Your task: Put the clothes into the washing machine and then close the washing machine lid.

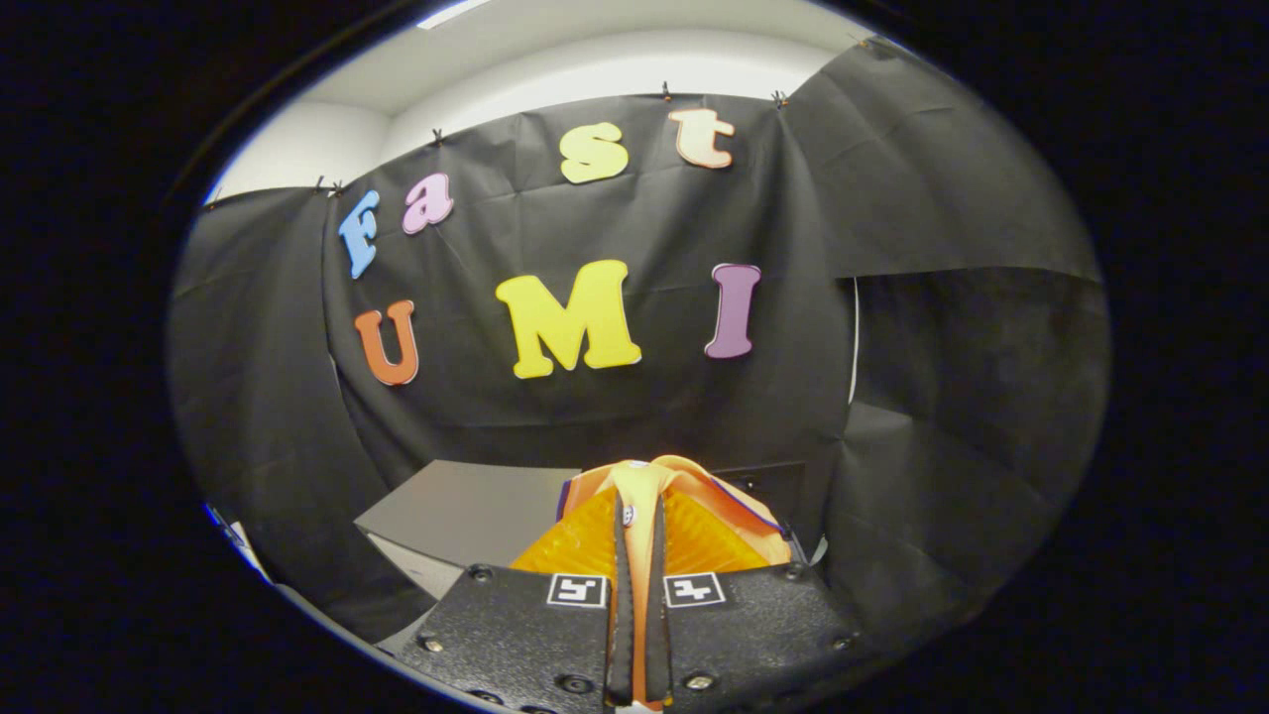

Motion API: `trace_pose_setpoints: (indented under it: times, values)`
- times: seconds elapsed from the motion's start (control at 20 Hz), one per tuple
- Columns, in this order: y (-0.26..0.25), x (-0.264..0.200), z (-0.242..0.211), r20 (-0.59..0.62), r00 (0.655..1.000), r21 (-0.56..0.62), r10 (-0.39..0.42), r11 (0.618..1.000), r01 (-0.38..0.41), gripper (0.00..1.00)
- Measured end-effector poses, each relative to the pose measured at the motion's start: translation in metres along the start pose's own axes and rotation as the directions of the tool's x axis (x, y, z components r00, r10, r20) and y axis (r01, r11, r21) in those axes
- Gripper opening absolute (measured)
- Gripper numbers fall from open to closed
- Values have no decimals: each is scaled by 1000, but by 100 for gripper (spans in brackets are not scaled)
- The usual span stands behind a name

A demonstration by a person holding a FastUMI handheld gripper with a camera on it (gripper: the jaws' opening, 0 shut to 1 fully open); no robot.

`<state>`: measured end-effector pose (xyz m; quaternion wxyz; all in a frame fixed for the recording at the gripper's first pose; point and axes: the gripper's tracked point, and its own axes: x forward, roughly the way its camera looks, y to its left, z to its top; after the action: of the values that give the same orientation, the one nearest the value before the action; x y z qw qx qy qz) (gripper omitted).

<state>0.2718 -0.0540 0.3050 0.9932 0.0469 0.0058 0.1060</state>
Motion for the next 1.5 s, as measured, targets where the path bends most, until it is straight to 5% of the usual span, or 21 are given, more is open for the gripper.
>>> trace_pose_setpoints:
  times: [0.55,0.9,1.15,1.5]
  values:
    - [-84,141,-71,-209,968,37,142,990,-137,8]
    - [-98,217,-152,-398,913,34,93,996,-87,8]
    - [-100,263,-207,-538,840,32,73,997,-66,8]
    - [-107,298,-265,-626,780,-26,12,999,-37,8]
